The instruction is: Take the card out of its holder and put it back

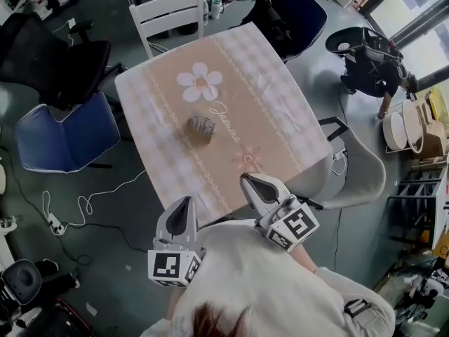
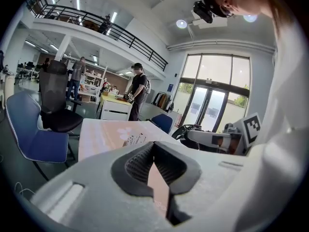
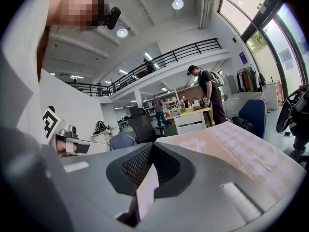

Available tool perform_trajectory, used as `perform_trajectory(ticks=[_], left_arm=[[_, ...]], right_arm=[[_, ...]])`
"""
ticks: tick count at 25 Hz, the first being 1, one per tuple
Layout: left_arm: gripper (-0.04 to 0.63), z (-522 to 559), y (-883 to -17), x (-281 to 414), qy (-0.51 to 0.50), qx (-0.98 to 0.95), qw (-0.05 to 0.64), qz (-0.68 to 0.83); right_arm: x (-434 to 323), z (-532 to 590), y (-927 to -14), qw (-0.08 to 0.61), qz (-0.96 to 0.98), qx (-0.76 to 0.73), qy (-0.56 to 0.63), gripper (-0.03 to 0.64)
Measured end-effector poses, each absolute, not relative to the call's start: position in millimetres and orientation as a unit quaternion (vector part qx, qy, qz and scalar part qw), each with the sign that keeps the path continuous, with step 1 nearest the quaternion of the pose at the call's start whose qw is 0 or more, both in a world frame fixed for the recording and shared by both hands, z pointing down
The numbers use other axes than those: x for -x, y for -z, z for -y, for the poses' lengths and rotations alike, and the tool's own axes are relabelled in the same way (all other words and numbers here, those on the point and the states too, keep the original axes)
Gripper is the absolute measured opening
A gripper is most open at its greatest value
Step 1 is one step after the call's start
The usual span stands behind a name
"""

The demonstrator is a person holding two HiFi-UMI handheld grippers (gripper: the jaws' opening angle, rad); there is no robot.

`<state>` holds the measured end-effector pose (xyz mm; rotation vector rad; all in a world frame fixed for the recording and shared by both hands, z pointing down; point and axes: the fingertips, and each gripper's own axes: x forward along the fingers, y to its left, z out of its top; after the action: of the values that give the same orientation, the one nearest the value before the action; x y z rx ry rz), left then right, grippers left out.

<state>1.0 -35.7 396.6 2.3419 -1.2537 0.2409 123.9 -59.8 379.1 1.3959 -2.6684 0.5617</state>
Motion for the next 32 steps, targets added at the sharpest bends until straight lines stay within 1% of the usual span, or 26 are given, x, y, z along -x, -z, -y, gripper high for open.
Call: perform_trajectory(ticks=[4,16,21,25,32], left_arm=[[0.000,35.8,-398.9,-2.8,-0.071,-0.846,0.240,0.471],[0.000,34.1,-383.1,3.5,-0.039,-0.833,0.221,0.505],[0.000,27.9,-389.9,4.9,-0.054,-0.835,0.216,0.502],[0.000,29.1,-385.0,1.6,-0.042,-0.835,0.220,0.503],[0.000,25.4,-388.8,0.9,-0.054,-0.839,0.219,0.496]], right_arm=[[-123.0,63.3,-381.8,0.035,0.878,-0.443,-0.180,-0.003],[-121.2,64.8,-368.4,0.014,0.891,-0.426,-0.156,-0.003],[-122.6,61.6,-369.6,0.013,0.891,-0.426,-0.156,-0.003],[-125.0,59.4,-368.6,0.011,0.889,-0.430,-0.155,-0.003],[-127.0,56.4,-368.6,0.008,0.887,-0.433,-0.160,-0.003]])
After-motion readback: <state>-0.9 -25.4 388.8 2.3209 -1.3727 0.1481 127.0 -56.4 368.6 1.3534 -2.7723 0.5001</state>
